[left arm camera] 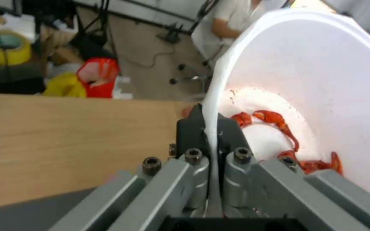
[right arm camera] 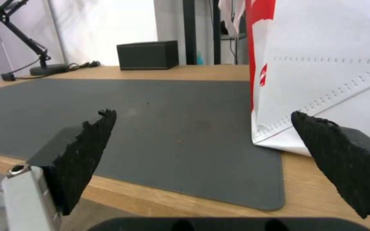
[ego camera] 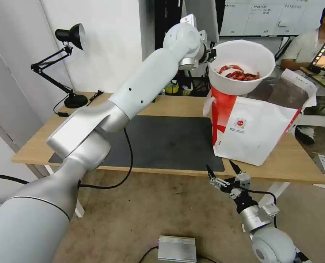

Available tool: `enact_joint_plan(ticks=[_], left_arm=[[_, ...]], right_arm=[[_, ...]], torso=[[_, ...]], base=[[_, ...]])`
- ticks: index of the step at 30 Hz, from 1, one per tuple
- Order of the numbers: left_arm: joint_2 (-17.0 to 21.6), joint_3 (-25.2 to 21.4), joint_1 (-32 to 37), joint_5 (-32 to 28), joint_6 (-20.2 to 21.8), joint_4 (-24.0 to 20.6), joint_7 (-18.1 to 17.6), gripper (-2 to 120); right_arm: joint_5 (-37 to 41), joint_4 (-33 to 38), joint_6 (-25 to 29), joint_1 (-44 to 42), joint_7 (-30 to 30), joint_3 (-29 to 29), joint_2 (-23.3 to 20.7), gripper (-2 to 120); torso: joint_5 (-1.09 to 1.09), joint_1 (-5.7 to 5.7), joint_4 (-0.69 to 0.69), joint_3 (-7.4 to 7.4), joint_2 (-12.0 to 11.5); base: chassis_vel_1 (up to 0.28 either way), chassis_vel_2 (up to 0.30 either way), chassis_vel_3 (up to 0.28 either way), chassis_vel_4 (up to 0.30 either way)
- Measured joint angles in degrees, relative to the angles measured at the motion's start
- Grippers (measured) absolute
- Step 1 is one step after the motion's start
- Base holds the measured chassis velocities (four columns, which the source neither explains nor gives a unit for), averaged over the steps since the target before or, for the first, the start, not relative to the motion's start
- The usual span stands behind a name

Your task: Pick up the trash from the table and place it into the takeout bag.

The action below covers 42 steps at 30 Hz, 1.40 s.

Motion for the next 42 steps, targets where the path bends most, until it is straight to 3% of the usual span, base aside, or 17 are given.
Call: enact_joint_plan(ticks=[10, 12, 25, 34, 42], left_arm=[[0.0, 5.7, -0.1, -0.7, -7.3, -1.4, -0.1, 0], [0.0, 8.1, 0.8, -0.1, -10.1, -2.0, -1.4, 0], [0.1, 10.3, 2.8, 2.8, -15.2, -3.1, -7.0, 0], [0.2, 11.7, 3.9, 6.8, -15.9, -4.9, -7.0, 0], [0.2, 14.0, 4.4, 11.8, -16.2, -7.7, -2.2, 0]], right_arm=[[0.0, 0.0, 0.0, 0.0, 0.0, 0.0, 0.0, 100], [0.0, 0.0, 0.0, 0.0, 0.0, 0.0, 0.0, 100], [0.0, 0.0, 0.0, 0.0, 0.0, 0.0, 0.0, 100], [0.0, 0.0, 0.0, 0.0, 0.0, 0.0, 0.0, 100], [0.0, 0.0, 0.0, 0.0, 0.0, 0.0, 0.0, 100]], torso=[[0.0, 0.0, -0.01, 0.0, 0.0], [0.0, 0.0, -0.01, 0.0, 0.0], [0.0, 0.0, 0.0, 0.0, 0.0], [0.0, 0.0, 0.0, 0.0, 0.0], [0.0, 0.0, 0.0, 0.0, 0.0]], base=[[0.0, 0.0, 0.0, 0.0], [0.0, 0.0, 0.0, 0.0], [0.0, 0.0, 0.0, 0.0], [0.0, 0.0, 0.0, 0.0], [0.0, 0.0, 0.0, 0.0]])
